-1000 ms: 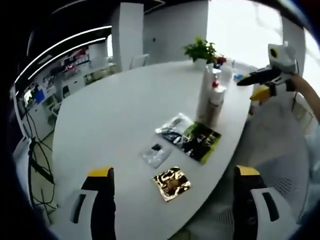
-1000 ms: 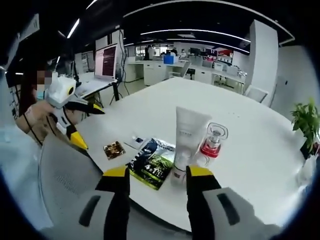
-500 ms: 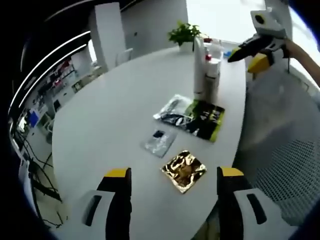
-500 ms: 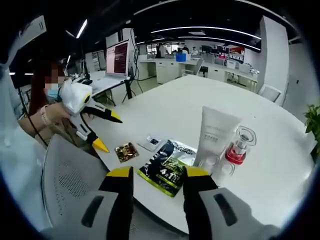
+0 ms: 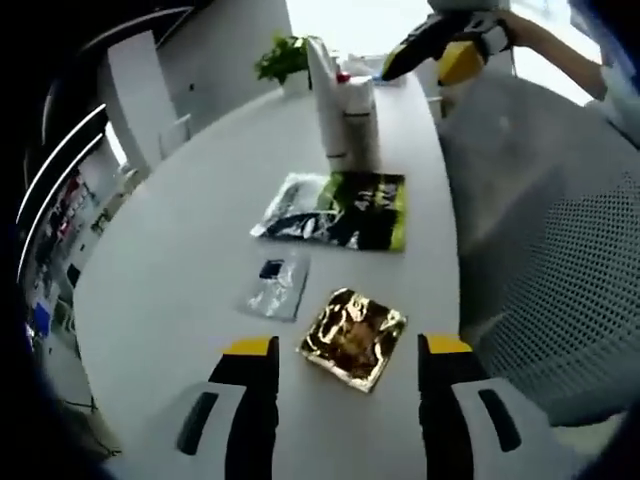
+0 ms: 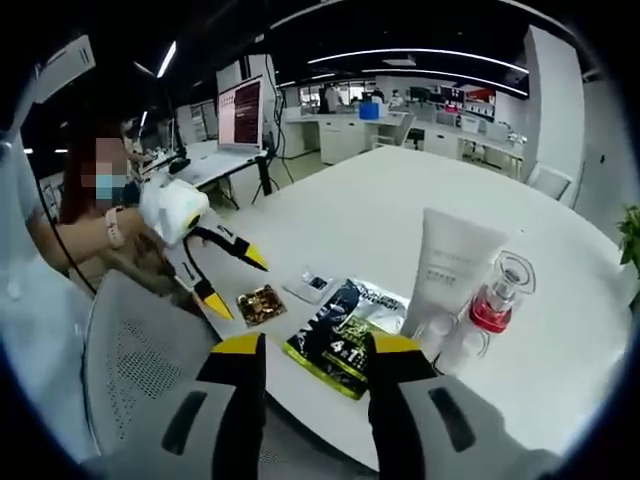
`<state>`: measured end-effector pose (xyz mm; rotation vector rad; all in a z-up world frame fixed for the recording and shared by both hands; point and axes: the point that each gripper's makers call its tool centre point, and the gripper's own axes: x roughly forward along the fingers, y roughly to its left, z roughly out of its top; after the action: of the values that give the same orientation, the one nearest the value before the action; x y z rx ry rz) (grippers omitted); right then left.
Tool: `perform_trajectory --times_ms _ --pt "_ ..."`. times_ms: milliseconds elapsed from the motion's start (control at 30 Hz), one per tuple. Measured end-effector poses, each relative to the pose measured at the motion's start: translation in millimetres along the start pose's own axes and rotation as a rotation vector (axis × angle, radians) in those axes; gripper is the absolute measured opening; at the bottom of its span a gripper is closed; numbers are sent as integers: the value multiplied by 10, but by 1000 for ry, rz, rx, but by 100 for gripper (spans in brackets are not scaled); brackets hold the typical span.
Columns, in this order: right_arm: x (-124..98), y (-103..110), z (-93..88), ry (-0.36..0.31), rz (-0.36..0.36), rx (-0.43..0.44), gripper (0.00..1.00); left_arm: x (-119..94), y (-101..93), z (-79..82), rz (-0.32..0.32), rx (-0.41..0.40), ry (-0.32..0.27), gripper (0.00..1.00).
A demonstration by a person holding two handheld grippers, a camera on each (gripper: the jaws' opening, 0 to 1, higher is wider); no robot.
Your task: Arrange the skincare products in the storage area until every visible bottle or jar stands upright without overlapping.
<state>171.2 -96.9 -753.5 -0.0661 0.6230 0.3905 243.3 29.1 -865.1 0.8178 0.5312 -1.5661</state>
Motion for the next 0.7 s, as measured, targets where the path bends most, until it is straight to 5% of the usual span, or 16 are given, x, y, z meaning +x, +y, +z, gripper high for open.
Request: perform_trajectory --times_ms 200,400,700 --pt "25 -4 -28 15 0 0 41 111 -63 -25 -114 109 61 49" --pt "27 -5 -40 18 3 10 41 161 -46 -44 -161 163 96 47" --pt "29 -9 -68 31 12 10 41 184 -67 -46 -250 155 127 43"
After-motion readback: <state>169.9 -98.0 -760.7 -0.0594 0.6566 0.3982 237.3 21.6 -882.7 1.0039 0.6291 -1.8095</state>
